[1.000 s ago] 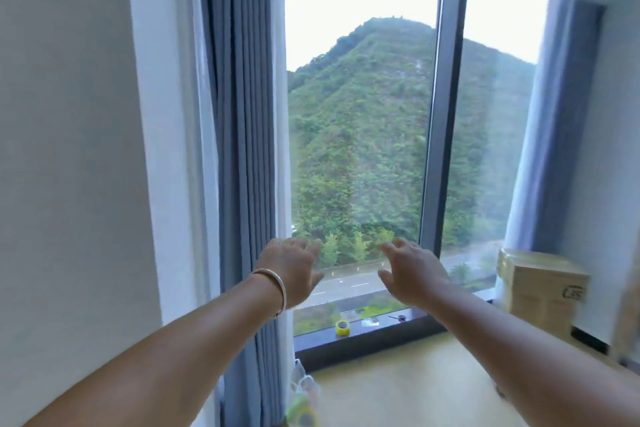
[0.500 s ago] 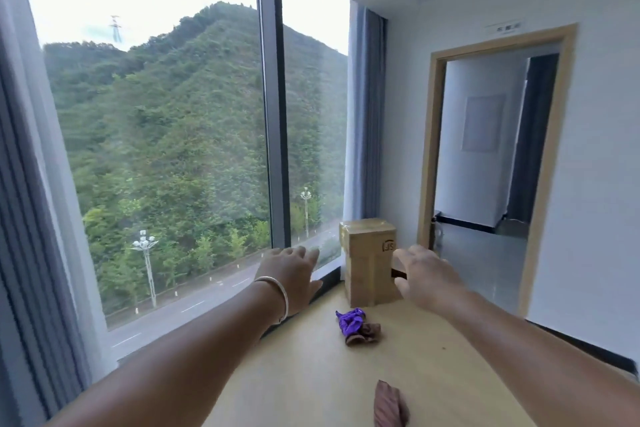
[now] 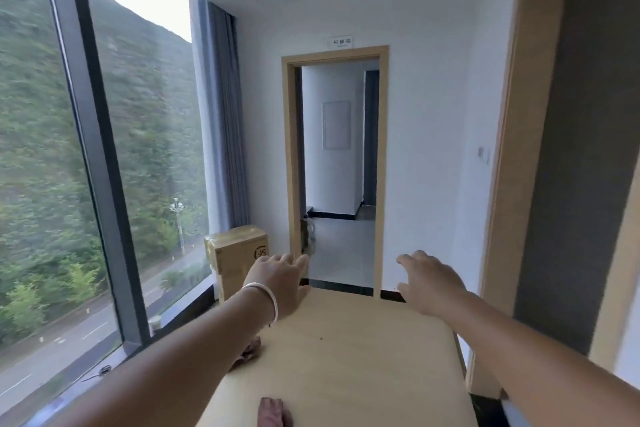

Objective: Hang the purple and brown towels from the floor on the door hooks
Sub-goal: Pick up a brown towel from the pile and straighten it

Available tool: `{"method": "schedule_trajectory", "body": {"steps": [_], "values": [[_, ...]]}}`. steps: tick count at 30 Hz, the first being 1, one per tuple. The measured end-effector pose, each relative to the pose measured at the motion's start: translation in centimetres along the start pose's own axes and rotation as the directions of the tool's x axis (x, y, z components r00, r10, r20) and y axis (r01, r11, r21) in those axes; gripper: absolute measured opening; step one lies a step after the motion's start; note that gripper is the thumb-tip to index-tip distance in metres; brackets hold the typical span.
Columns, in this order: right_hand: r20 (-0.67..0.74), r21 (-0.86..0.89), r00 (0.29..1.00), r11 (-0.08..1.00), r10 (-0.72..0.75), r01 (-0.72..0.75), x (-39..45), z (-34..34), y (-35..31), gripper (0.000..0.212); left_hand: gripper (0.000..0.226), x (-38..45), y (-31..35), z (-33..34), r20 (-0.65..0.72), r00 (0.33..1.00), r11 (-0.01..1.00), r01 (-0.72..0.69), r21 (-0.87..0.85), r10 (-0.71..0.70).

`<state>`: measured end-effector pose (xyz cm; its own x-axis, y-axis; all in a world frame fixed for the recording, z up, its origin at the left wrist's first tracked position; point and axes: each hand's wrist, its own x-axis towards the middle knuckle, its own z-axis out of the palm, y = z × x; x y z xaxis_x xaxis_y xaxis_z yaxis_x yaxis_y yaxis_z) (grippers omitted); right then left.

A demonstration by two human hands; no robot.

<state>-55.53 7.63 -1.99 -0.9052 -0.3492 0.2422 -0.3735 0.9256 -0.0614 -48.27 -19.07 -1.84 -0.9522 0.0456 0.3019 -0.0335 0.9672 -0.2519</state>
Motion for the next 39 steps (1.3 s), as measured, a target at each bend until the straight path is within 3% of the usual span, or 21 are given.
{"method": "schedule_trajectory", "body": {"steps": [16, 24, 39], "values": [[0.030, -0.080, 0.966, 0.964, 0.255, -0.252, 15.7, 2.3, 11.5, 0.050, 0.056, 25.2, 3.9, 7.6, -0.050, 0.976, 0.973, -0.214, -0.085, 0.210], [0.046, -0.106, 0.967, 0.963, 0.252, -0.246, 25.8, 4.3, 14.0, 0.051, 0.056, 37.0, 2.1, 10.7, -0.072, 0.979, 0.975, -0.196, -0.101, 0.189], [0.072, -0.043, 0.970, 0.973, 0.230, -0.228, 45.9, 9.5, 27.1, 0.054, 0.055, 58.3, 7.8, 17.3, -0.017, 0.978, 0.976, -0.207, -0.069, 0.206]]}}
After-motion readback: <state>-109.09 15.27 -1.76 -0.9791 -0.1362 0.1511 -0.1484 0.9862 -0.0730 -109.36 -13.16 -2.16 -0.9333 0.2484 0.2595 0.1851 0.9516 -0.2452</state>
